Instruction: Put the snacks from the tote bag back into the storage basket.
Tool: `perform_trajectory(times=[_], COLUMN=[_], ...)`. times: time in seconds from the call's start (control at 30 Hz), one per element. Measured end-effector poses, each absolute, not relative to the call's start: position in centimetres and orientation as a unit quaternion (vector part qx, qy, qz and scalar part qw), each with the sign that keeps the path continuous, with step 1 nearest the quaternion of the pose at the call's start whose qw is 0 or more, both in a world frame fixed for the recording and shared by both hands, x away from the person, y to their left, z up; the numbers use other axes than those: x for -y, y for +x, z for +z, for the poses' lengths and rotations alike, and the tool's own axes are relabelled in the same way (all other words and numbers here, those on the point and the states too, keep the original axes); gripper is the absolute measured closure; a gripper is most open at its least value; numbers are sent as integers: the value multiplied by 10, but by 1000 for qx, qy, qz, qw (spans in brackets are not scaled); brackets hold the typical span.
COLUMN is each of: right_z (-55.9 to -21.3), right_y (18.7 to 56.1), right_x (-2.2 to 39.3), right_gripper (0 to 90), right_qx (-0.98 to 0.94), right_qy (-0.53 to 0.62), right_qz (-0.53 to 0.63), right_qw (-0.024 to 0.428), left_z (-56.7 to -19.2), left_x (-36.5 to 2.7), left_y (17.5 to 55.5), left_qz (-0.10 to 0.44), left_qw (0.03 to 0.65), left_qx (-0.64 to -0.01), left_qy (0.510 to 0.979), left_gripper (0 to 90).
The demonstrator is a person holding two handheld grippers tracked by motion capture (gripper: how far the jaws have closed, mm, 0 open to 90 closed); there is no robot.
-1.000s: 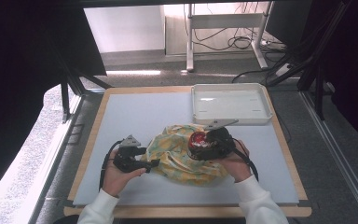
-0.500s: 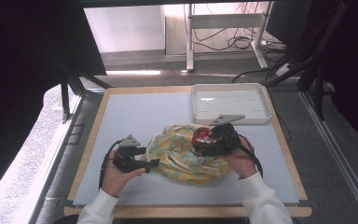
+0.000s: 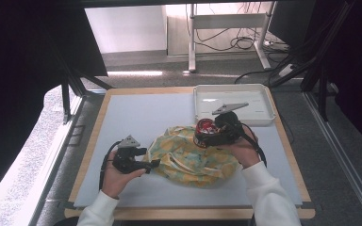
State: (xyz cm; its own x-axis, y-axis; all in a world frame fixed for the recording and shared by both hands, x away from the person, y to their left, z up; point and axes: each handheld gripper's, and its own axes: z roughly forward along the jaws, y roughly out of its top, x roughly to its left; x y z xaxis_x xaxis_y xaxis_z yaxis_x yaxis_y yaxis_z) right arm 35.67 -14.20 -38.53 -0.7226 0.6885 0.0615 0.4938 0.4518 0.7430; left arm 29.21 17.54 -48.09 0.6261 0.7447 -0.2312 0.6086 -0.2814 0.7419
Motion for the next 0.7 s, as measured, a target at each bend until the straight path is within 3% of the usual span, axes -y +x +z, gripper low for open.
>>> perform_trajectory(times=[0.7], right_z=[-387], right_y=[393], right_x=[144], right_gripper=[231], right_qx=[-831], right_qy=[384], right_qz=[380], right_qw=[133], left_z=[-482], left_x=[-175], left_y=[292], left_qz=[78], left_qw=[422], left_qx=[-424], left_qy=[797], left_gripper=[240])
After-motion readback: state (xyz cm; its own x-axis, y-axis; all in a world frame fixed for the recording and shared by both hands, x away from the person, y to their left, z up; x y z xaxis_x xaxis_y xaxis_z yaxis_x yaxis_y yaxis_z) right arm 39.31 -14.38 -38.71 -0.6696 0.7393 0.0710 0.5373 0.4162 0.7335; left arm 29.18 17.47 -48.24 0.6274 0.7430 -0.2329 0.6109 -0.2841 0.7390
